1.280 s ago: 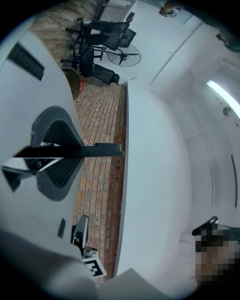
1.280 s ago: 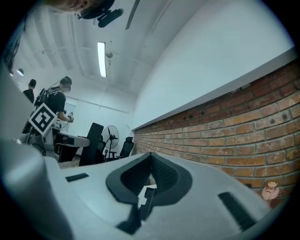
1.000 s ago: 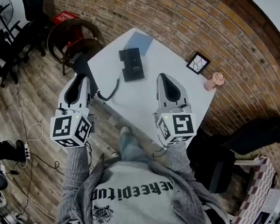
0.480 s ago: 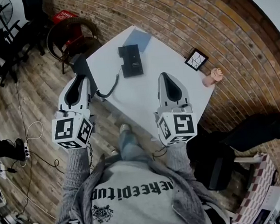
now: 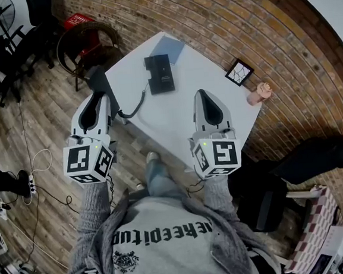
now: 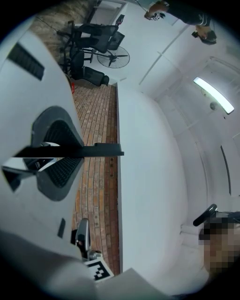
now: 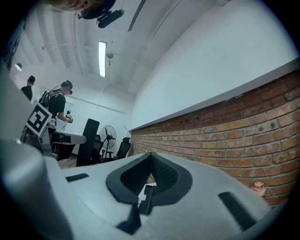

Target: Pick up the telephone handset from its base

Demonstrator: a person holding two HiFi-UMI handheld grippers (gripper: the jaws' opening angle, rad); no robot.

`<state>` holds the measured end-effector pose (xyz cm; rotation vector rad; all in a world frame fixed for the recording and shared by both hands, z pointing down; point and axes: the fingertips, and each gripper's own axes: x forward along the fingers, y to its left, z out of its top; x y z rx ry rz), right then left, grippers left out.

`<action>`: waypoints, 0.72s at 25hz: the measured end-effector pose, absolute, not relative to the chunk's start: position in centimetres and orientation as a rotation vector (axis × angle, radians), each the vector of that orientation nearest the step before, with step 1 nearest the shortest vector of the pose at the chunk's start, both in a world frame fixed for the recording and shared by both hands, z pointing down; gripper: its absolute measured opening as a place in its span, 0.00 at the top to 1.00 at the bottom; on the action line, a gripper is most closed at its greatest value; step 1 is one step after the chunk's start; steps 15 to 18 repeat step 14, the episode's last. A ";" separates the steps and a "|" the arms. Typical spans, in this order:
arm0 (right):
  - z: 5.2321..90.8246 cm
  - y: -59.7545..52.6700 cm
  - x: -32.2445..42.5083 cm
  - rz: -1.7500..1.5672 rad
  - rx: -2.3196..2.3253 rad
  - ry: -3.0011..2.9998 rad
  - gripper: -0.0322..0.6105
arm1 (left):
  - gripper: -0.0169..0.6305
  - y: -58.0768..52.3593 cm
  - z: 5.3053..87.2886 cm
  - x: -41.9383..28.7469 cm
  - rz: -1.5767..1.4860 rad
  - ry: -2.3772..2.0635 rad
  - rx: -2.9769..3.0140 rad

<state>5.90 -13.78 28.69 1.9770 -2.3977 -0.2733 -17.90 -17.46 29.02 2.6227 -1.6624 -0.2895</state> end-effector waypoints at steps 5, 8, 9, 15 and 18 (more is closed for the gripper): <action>28.7 -13.6 5.8 -0.278 1.976 -2.397 0.95 | 0.87 -17.2 29.0 -17.8 -0.290 -1.658 2.625; 28.7 -13.6 5.8 -0.280 1.973 -2.398 0.95 | 0.87 -17.2 29.0 -17.8 -0.290 -1.659 2.624; 28.7 -13.7 5.8 -0.280 1.972 -2.398 0.95 | 0.87 -17.2 29.0 -17.8 -0.290 -1.659 2.623; 28.9 -13.7 5.5 -0.280 1.967 -2.396 0.95 | 0.87 -17.2 29.2 -18.0 -0.292 -1.657 2.617; 28.9 -13.7 5.5 -0.280 1.967 -2.396 0.95 | 0.87 -17.2 29.2 -18.0 -0.292 -1.657 2.617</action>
